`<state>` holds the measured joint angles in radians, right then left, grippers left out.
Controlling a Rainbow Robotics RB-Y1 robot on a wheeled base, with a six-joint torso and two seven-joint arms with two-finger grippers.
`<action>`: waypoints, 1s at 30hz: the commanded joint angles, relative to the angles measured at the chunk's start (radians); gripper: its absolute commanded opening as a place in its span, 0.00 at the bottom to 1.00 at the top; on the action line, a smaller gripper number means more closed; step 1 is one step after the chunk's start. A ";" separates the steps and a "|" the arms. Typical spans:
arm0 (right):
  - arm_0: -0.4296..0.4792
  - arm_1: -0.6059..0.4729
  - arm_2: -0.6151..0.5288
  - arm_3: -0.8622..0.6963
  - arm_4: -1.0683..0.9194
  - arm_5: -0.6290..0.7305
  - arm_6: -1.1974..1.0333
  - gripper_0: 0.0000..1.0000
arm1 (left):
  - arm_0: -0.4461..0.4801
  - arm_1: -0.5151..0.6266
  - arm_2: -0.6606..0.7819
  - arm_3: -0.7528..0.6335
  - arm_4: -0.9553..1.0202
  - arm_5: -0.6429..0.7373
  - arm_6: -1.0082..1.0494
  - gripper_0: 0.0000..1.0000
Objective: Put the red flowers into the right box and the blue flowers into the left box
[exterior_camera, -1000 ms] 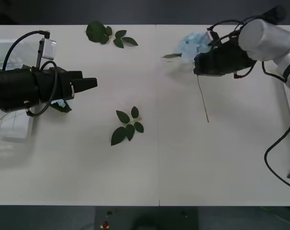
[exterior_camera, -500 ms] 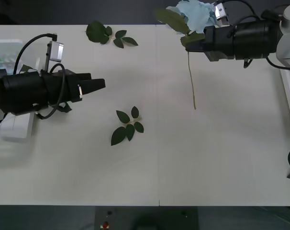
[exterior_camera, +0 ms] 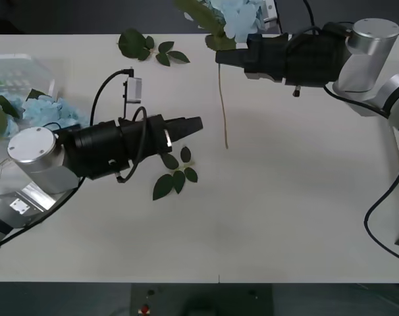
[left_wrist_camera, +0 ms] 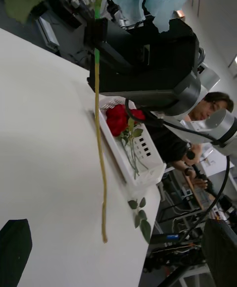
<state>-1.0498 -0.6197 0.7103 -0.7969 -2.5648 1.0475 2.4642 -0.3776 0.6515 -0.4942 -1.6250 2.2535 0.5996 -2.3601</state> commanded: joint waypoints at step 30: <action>-0.024 0.083 -0.011 -0.018 -0.107 0.019 0.140 0.00 | -0.041 -0.181 0.006 0.128 -0.177 -0.063 -0.062 0.00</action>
<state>-1.0498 -0.5416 0.7106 -0.7969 -2.6655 1.0573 2.5743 -0.3859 0.4484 -0.4942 -1.4844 2.0619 0.5438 -2.3613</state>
